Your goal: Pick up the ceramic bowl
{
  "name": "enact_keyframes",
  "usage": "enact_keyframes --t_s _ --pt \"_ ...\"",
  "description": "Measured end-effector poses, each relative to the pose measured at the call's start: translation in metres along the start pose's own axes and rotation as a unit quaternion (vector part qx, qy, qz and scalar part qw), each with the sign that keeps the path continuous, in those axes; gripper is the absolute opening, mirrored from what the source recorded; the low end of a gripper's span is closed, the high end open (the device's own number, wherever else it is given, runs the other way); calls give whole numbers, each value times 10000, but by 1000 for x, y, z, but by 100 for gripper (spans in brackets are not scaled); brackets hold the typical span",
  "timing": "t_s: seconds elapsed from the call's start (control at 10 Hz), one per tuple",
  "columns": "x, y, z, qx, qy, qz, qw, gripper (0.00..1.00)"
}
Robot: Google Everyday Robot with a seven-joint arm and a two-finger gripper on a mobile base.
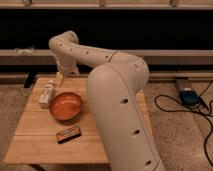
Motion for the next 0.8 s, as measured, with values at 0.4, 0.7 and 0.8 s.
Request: enact_keyframes --t_s 0.4,0.7,0.8 --pt "28 9 56 -564 392 251 9973 80" --pt "64 3 75 -664 706 593 9935 80" --pt "75 -1 78 -667 775 710 9922 80"
